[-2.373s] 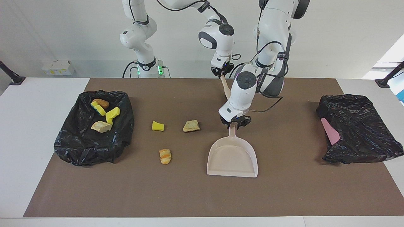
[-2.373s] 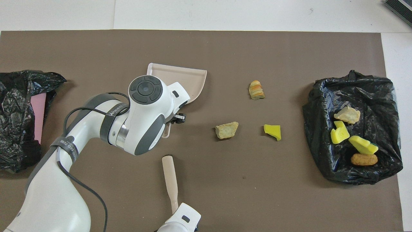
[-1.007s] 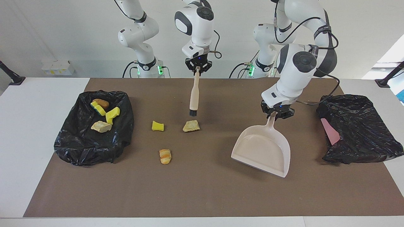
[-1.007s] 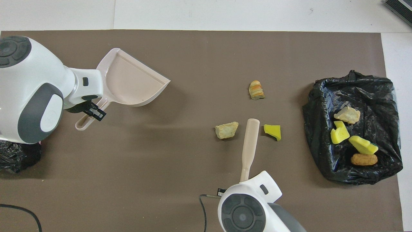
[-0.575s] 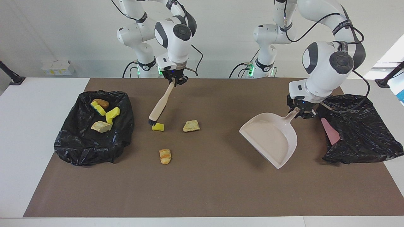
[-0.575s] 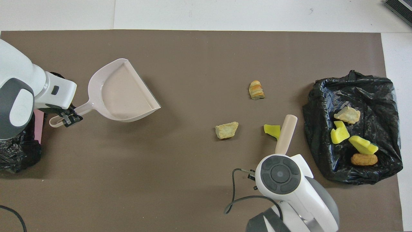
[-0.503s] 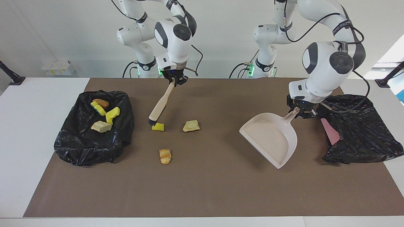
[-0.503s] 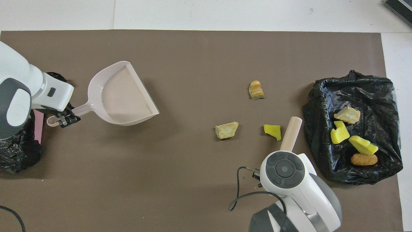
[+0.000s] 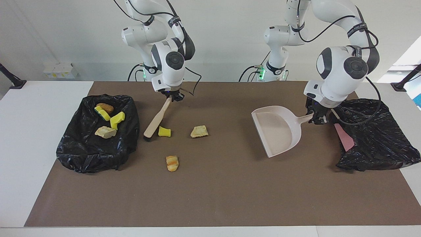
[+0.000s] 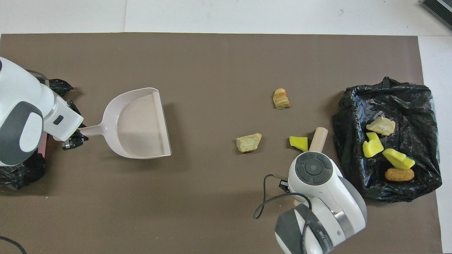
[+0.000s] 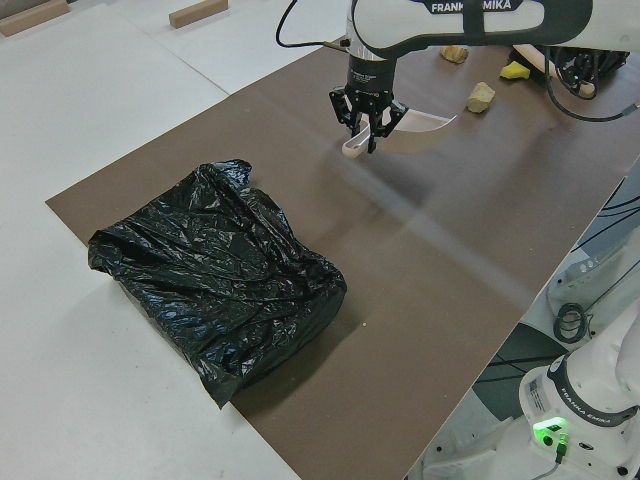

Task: Sweep and dump trash in bin
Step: 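Position the dustpan with the left gripper while the right gripper brushes debris, then sweep the sponge and bread pieces into the dustpan with the right gripper's brush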

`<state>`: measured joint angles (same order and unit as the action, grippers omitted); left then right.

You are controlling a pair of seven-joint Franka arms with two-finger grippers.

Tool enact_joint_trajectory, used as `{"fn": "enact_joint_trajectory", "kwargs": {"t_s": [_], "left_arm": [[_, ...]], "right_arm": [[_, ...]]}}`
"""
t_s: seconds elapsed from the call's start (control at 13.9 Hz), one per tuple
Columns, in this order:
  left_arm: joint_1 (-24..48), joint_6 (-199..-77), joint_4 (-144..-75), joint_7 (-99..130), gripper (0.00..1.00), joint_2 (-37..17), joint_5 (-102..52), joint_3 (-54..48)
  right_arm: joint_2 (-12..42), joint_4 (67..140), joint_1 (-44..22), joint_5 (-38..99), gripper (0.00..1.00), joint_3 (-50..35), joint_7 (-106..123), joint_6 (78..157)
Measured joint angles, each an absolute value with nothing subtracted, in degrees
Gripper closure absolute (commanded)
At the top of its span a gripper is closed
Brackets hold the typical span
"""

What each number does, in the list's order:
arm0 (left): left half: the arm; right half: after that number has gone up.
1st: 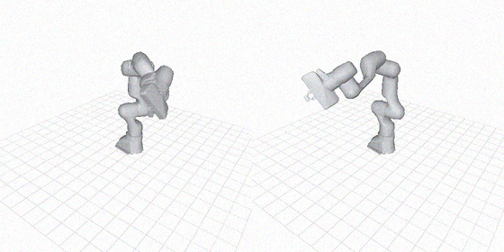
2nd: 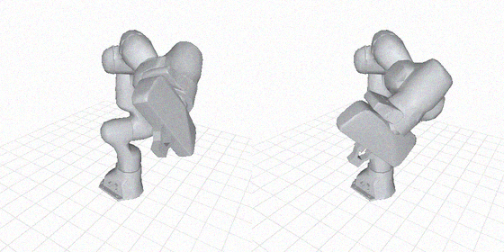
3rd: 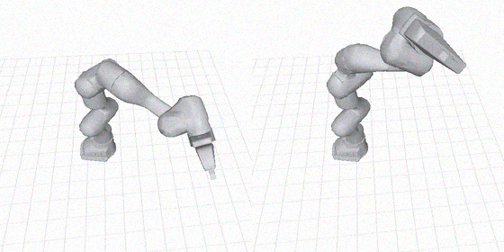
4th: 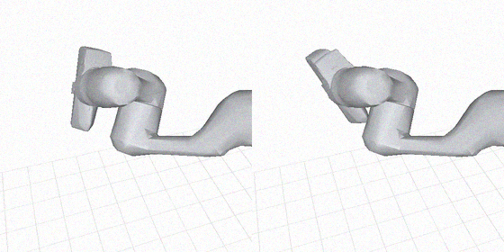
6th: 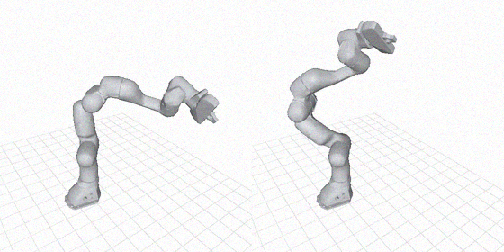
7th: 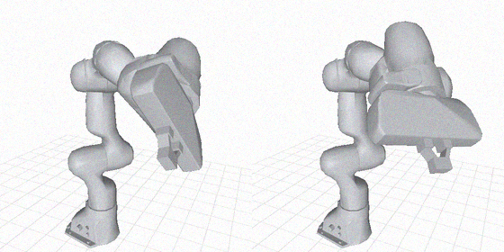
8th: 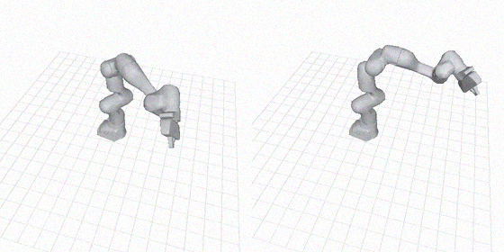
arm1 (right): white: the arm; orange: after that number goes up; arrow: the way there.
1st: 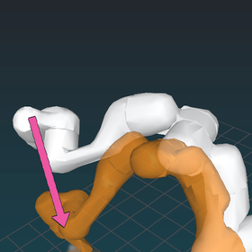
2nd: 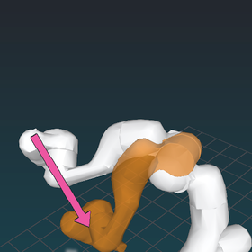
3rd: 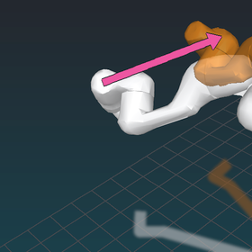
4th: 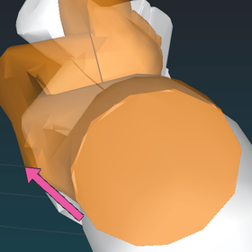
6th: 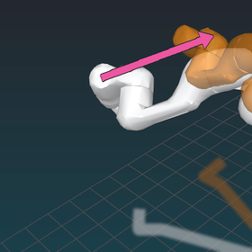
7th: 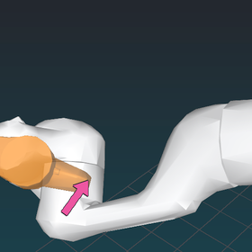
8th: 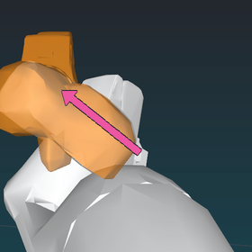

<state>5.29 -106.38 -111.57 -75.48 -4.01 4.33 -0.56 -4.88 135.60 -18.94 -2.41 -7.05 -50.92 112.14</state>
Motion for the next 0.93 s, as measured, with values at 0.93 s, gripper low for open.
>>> {"fn": "enact_joint_trajectory", "kwargs": {"t_s": [0.93], "left_arm": [[20.5,-120.5,-125.7,-50.9,1.00,-0.9,11.4,-1.7]], "right_arm": [[-0.2,128.8,-23.8,13.2,1.00,-7.7,-40.7,113.2]]}}
